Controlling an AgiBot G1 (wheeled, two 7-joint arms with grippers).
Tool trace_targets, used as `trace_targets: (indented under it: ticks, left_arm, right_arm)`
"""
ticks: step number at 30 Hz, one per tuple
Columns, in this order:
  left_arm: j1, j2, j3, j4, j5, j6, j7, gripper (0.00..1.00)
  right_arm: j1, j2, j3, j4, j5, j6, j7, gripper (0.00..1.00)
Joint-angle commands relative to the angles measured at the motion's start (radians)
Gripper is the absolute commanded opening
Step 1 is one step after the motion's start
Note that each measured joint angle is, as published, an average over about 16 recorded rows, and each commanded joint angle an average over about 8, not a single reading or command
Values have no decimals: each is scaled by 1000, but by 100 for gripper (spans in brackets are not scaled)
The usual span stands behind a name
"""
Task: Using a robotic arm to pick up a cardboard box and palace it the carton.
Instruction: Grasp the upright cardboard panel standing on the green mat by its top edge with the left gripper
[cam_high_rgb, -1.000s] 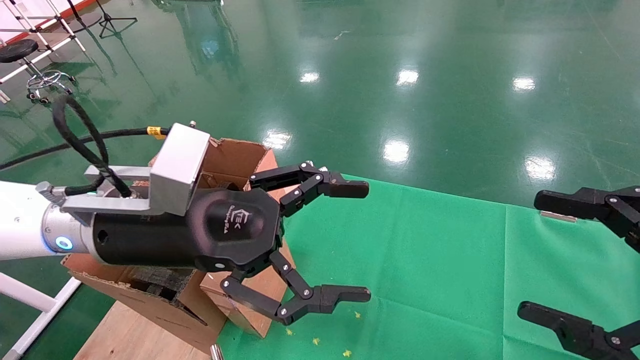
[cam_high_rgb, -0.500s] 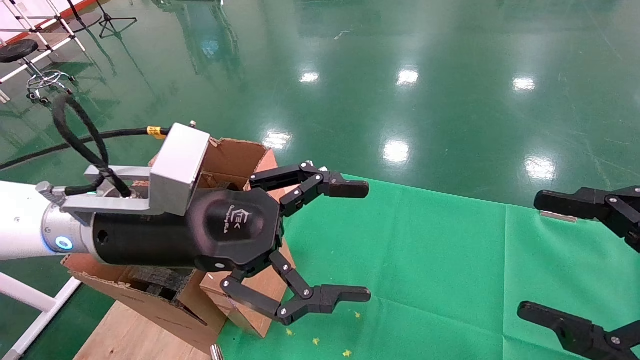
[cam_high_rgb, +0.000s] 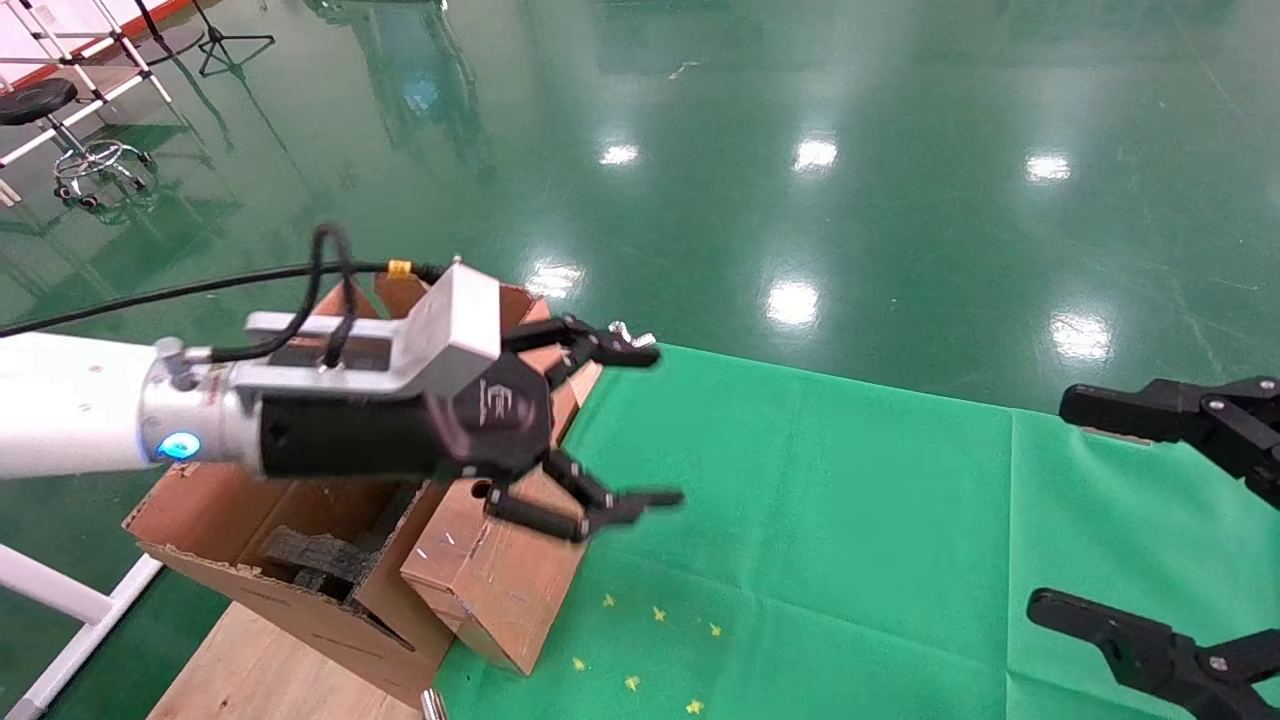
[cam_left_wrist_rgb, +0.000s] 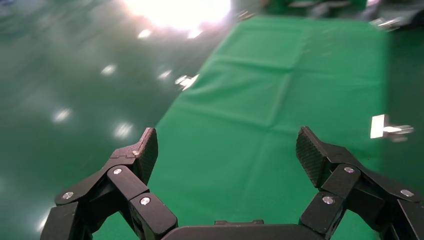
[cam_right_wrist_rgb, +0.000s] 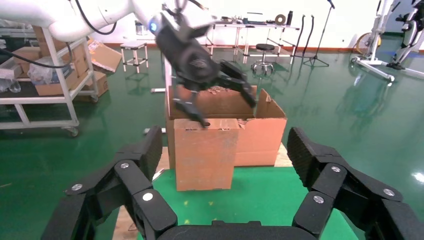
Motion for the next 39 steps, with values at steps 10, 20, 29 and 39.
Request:
trace_targets:
  ticks: [10,20,29,39]
  left_arm:
    - [-46,-28,26,-1,154,-81,-97,100]
    - [-242,-61,131,-20,428,-50,-537,100]
    - [-403,-44,235,-26,620,140,-844,100]
    - [-404,-10,333,-28,666,167,-990,100]
  right_arm:
    - [0,0,0,0,0,0,0,0]
    - [0,0,0,0,0,0,0,0]
    - [0,0,0,0,0,0,0,0]
    - [0,0,0,0,0,0,0,0]
